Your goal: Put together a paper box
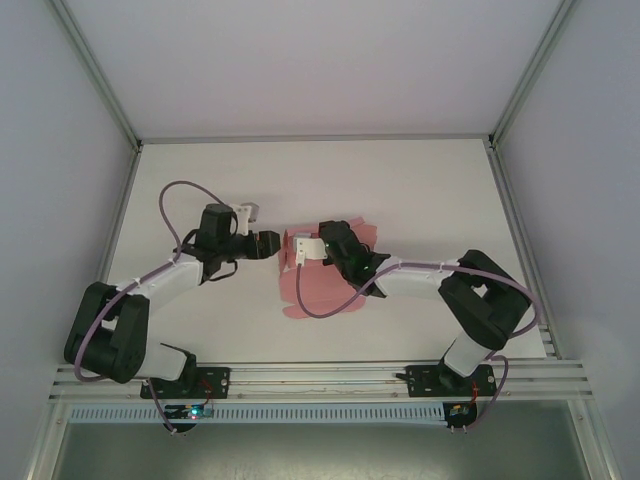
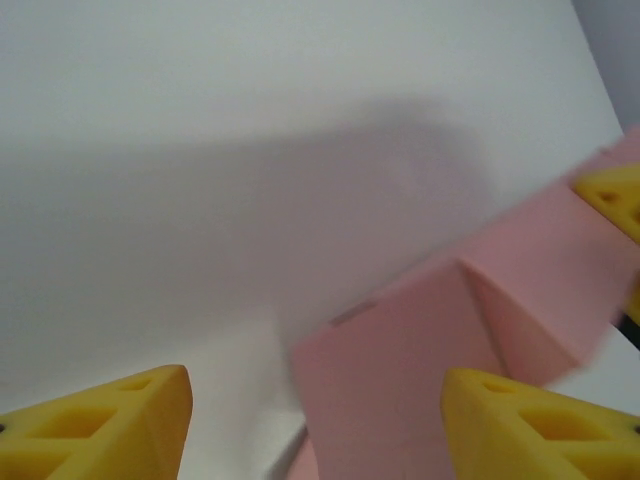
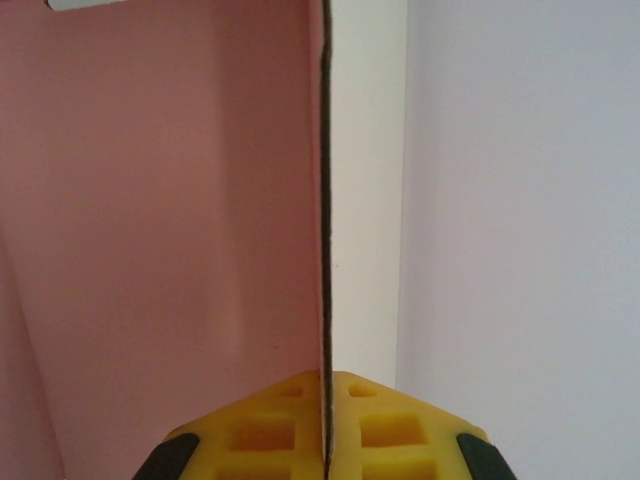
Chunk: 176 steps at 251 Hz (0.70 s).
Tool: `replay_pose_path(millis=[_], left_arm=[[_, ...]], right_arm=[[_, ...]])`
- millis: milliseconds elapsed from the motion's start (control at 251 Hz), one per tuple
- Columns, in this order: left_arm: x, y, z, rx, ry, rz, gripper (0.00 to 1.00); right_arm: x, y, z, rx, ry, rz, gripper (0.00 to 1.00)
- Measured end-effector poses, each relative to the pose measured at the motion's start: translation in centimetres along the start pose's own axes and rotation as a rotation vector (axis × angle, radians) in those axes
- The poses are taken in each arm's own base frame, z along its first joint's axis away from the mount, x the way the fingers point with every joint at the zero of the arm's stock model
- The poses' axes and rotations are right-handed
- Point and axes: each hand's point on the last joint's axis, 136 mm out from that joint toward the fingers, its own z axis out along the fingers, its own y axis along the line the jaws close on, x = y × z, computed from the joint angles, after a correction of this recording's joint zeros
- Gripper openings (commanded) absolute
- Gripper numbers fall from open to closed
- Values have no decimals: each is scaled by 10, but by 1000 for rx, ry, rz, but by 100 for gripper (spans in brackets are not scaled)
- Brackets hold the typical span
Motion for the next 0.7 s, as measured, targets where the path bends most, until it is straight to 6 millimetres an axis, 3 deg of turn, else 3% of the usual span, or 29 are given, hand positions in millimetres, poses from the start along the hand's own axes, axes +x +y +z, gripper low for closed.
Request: replay_pose_path(millis=[140,371,702], left_arm=[[21,-16,8,28,46,44,63],[52,-9,7,0,81,64,63],[60,-20,34,83,96,154,63]], right_arm=[[3,-1,1,10,17,10,0],[10,6,-2,25,34,28,0],[4,20,-14,42,28,19,0]])
